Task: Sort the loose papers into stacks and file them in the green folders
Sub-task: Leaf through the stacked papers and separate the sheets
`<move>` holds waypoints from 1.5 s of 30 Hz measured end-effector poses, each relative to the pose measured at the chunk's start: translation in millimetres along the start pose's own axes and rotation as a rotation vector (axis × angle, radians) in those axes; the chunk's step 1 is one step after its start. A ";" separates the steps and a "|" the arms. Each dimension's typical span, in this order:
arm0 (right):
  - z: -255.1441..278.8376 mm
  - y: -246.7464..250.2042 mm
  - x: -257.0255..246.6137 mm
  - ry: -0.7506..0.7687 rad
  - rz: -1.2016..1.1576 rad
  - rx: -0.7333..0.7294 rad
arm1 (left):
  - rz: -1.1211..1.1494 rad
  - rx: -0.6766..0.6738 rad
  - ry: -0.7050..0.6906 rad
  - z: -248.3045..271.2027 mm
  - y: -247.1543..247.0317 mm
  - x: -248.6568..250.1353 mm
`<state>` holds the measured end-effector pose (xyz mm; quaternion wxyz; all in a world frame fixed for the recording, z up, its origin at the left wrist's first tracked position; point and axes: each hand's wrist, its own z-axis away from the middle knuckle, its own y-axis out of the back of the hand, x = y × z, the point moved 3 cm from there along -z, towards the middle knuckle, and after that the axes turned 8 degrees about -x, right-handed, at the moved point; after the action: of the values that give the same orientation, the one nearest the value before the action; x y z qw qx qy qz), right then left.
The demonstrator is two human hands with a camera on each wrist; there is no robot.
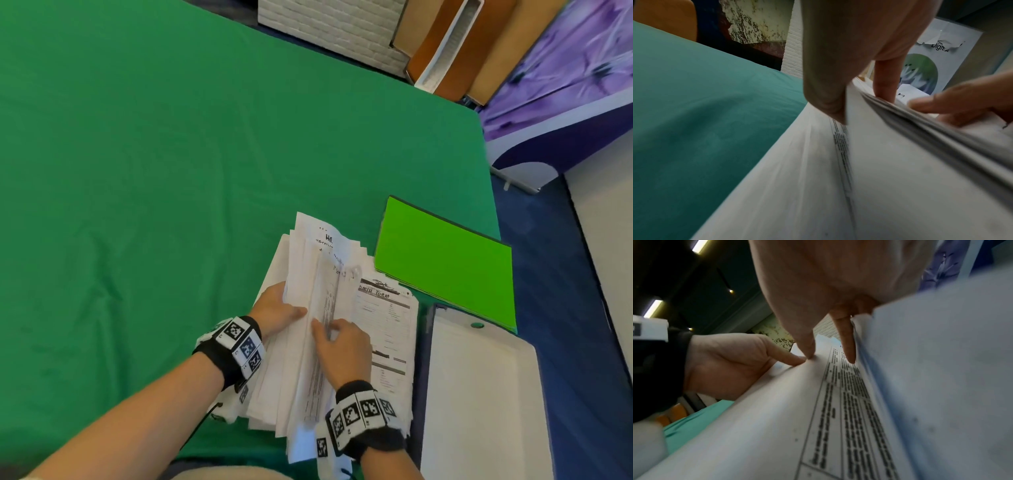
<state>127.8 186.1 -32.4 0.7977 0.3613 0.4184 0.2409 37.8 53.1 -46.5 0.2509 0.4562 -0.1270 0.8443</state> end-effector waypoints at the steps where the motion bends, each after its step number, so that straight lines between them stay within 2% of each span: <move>1: -0.7 0.8 2.0 -0.002 0.001 0.012 | -0.010 0.005 -0.007 0.4 -0.3 0.6; 7: -1.4 1.5 0.5 0.017 -0.005 -0.023 | -0.013 -0.021 -0.046 1.6 -6.3 2.8; 10: -3.2 0.3 5.6 0.042 -0.010 0.060 | -0.029 -0.029 -0.051 1.0 -8.2 2.5; 17: -6.1 22.7 45.8 -0.184 -0.146 0.226 | -0.172 0.035 -0.033 -1.5 1.9 -3.7; 22: -7.6 22.2 44.6 -0.196 -0.328 0.265 | -0.310 0.151 -0.125 1.0 -2.2 5.9; 25: -10.6 20.3 38.7 -0.166 -0.354 0.288 | -0.517 0.192 -0.251 7.9 -7.9 18.3; 27: -12.8 17.7 35.6 -0.133 -0.372 0.293 | -0.683 0.165 -0.289 11.7 -13.8 26.6; 29: -14.3 14.3 33.4 -0.124 -0.432 0.266 | -0.794 0.125 -0.237 8.5 -16.8 27.5; 34: -14.8 11.4 42.7 -0.168 -0.421 0.200 | -0.783 0.148 -0.077 -2.0 -13.1 16.6; 40: -9.9 24.8 49.9 -0.148 -0.377 0.266 | -0.848 0.184 -0.009 -4.6 -10.2 13.6; 45: -6.9 31.2 44.7 -0.158 -0.376 0.278 | -0.759 0.167 0.033 -2.3 -13.1 16.2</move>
<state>143.2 238.8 -32.9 0.8015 0.4011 0.4436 -0.0007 35.8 70.2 -34.4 0.5094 0.4761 0.1239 0.7060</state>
